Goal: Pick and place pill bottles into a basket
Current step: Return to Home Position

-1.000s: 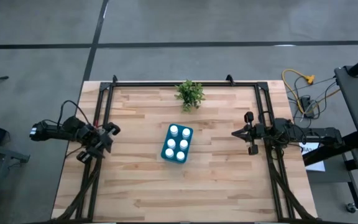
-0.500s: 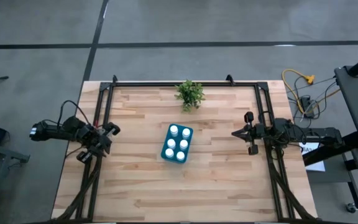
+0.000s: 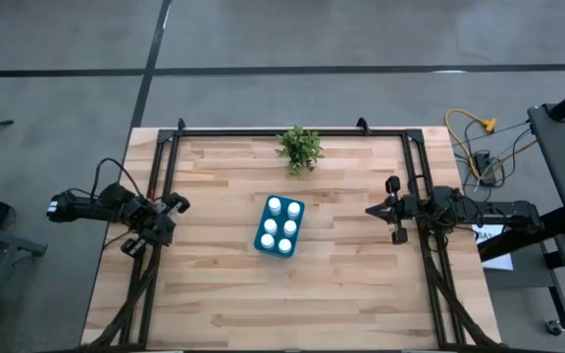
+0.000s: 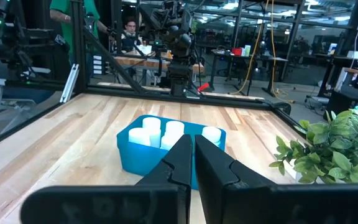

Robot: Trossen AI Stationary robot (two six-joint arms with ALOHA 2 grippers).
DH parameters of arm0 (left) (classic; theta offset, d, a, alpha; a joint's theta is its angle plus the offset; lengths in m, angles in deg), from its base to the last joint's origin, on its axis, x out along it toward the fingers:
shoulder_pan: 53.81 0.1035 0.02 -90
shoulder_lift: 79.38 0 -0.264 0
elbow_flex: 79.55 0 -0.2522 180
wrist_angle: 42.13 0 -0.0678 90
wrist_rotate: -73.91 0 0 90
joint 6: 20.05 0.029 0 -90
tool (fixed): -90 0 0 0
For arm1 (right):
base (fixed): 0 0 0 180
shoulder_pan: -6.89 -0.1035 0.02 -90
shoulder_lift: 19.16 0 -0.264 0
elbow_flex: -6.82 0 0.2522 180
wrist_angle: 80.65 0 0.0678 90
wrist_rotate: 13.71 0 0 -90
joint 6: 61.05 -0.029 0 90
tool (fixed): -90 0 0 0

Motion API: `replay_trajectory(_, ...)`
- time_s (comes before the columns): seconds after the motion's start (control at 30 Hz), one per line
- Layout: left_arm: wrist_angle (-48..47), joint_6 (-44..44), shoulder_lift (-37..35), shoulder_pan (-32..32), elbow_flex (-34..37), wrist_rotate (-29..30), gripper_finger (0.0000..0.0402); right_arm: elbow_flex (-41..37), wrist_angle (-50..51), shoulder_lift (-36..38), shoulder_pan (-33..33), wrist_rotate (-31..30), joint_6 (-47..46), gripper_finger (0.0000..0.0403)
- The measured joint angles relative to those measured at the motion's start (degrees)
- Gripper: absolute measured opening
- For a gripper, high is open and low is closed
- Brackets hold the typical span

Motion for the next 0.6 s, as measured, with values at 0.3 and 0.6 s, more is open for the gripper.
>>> replay_trajectory(0.3, 0.0, -0.4, 0.0, 0.0, 0.0, 0.0, 0.0048, 0.0, 0.0, 0.0, 0.0, 0.0, 0.0, 0.0009)
replay_trajectory(0.6, 0.0, -0.4, 0.0, 0.0, 0.0, 0.0, 0.0088, 0.0, 0.0, 0.0, 0.0, 0.0, 0.0, 0.0009)
